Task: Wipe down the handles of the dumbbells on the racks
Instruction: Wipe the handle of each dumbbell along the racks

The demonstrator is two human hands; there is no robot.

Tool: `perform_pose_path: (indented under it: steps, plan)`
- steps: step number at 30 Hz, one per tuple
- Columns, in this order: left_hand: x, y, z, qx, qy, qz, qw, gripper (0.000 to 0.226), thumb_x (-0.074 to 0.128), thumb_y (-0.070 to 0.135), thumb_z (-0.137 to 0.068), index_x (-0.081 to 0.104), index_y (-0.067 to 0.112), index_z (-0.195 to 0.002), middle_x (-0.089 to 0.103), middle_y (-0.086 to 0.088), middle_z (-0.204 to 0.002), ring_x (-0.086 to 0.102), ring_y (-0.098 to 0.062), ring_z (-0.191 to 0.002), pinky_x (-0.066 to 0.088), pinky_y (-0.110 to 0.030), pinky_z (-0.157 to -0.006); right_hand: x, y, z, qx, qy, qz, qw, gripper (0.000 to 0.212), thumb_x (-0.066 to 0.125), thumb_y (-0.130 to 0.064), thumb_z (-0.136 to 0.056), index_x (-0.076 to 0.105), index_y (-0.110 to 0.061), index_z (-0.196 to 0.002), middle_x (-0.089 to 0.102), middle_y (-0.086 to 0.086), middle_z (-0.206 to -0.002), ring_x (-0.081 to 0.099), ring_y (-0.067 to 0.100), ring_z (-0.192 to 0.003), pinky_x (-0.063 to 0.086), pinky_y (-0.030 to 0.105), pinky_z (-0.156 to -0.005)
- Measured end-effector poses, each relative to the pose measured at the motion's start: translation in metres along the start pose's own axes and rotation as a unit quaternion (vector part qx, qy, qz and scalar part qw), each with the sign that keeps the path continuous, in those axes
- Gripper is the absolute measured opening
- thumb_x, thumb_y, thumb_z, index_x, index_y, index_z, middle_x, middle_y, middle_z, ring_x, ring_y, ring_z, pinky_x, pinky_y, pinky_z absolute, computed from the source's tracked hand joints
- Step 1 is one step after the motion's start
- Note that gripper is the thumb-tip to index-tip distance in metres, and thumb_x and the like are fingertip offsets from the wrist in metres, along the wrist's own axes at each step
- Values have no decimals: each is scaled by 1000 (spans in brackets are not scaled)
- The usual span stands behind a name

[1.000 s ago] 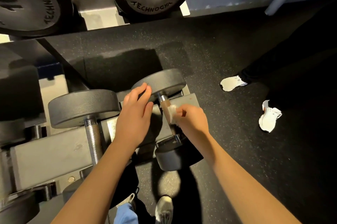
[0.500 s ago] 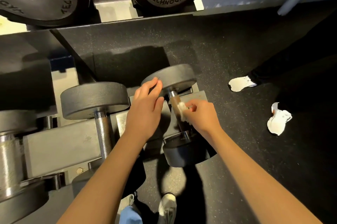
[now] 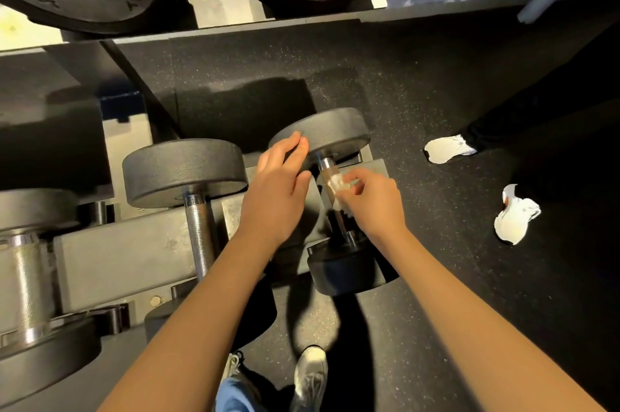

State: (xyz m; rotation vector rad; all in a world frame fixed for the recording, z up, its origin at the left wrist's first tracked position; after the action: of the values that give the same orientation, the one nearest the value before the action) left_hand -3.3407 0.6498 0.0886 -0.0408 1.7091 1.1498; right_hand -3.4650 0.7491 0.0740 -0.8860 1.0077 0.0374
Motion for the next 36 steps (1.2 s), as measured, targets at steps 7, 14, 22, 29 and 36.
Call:
perform_pose_path:
  steps: [7, 14, 22, 29, 36]
  plan:
    - [-14, -9, 14, -21, -1, 9, 1000, 51, 52, 16, -96, 37, 17, -145, 38, -2, -146, 26, -16, -136, 14, -18, -105, -11, -5, 16, 19, -85, 174, 981, 4, 64, -21, -87, 63, -20, -83, 57, -2, -79, 57, 23, -76, 42, 27, -62]
    - [-62, -42, 40, -6, 52, -76, 996, 48, 59, 4, -87, 51, 11, -134, 51, -7, -132, 39, -23, -127, 31, -35, -106, 4, -13, 46, 3, -11, 145, 989, 11, 60, -24, -91, 68, -19, -97, 65, 1, -90, 52, 18, -72, 38, 26, -56]
    - [-104, -94, 53, -6, 60, -64, 996, 45, 53, 7, -93, 48, 12, -138, 47, -6, -138, 36, -22, -131, 30, -39, -111, 78, -63, 84, -51, -70, -55, 995, 13, 65, -24, -88, 69, -14, -80, 68, -1, -74, 61, 14, -67, 50, 27, -66]
    - [-110, -115, 67, 5, 41, -48, 998, 55, 51, 10, -95, 33, 16, -147, 26, -2, -155, 18, -16, -144, 19, -34, -115, 131, -95, 84, 19, -87, -96, 991, 12, 65, -20, -86, 65, -15, -97, 54, -9, -83, 54, 11, -91, 48, 26, -78]
    - [-117, -139, 70, 14, 23, -36, 999, 57, 49, 13, -95, 30, 21, -148, 22, 4, -157, 18, -16, -145, 24, -46, -117, 149, -127, 64, 40, -25, -192, 980, 11, 57, -14, -84, 63, -8, -77, 61, 8, -70, 54, 16, -65, 50, 42, -68]
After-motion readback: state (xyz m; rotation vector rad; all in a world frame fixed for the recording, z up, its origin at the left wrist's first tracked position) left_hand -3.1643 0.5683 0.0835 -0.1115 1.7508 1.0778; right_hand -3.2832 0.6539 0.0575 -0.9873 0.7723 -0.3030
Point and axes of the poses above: each hand's wrist, its own z-axis away from the middle knuckle, its own x-axis out of the palm, y = z × x, the point moved 1 cm from there along -z, towards the middle knuckle
